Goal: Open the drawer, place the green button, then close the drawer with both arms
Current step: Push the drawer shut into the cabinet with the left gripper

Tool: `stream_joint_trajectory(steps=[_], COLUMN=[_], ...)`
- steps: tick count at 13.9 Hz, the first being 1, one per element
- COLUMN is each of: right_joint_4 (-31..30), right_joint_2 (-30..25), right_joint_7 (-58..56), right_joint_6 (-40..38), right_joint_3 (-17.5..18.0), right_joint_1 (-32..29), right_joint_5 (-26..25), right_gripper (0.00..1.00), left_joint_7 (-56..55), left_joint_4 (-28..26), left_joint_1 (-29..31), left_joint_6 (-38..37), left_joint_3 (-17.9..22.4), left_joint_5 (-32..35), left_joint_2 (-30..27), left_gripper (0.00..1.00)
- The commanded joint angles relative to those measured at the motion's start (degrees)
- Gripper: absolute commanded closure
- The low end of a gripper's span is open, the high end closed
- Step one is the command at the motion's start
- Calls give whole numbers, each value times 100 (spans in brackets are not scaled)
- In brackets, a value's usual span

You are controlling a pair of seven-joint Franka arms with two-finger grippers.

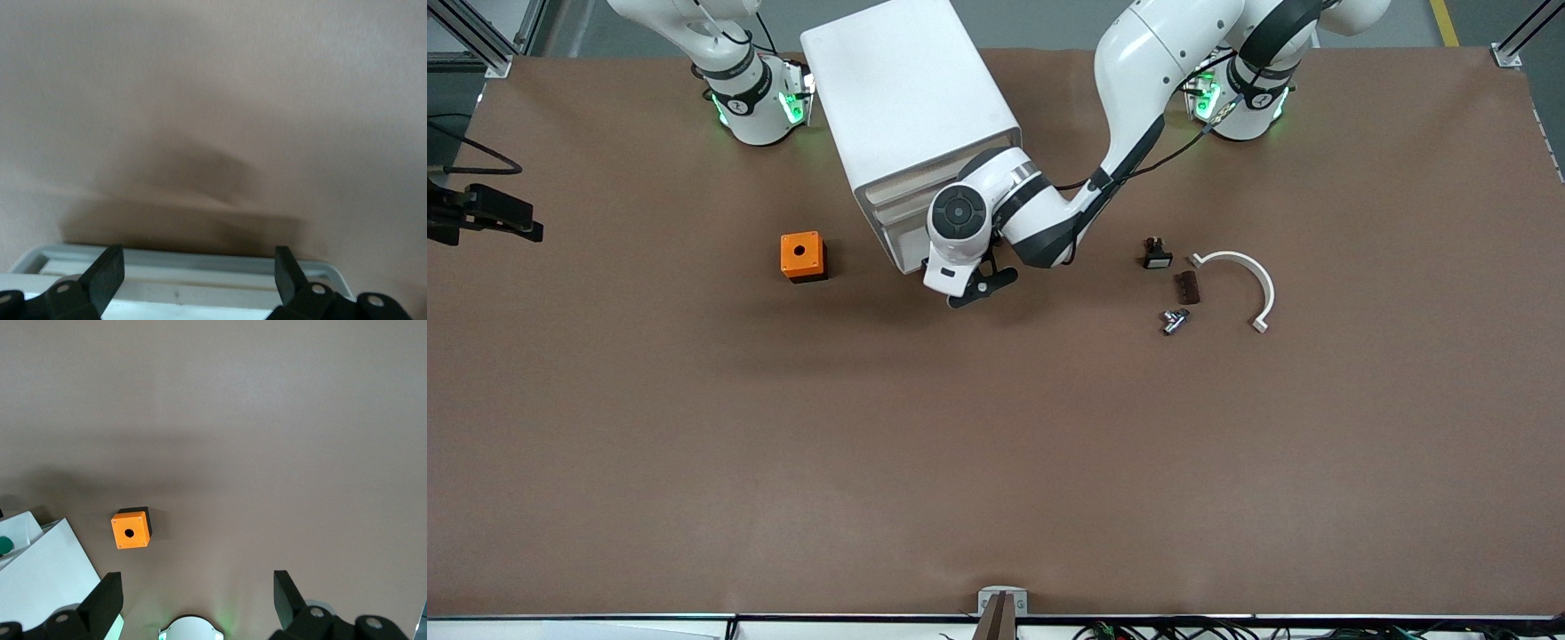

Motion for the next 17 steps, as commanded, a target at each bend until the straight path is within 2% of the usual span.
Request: stream_joint_trajectory(steps=[1,5,9,13,15,17], right_joint_4=[-74,-451,-557,-1548,-1656,-1656], right_joint_2=[-159,-501,-650,-1344,-1424,-1416], right_joint_7=[-59,3,29,310,355,355], right_joint_6=[-49,161,179,837,909,909], right_joint_3=[4,13,21,21,21,4], right_joint_1=[-54,-2,34,51,51,51], right_joint_5=[77,86,103,191,191,191], right_gripper=[0,0,0,0,0,0], left_joint_7=[-223,-224,-119,-21,5,363], left_joint_4=[-32,-120,-137,-76,-24,196], left_joint_1=[-2,16,59,261,655,1383], left_joint_6=[23,6,5,-3,-82,-642], left_joint_3=[-116,-247,-292,-222,-125,-221], left_joint_5=[-289,-614,-791,-694,-598,-571], left_joint_2=[33,112,113,-45,-326,-642], left_gripper=[1,1,1,1,1,1])
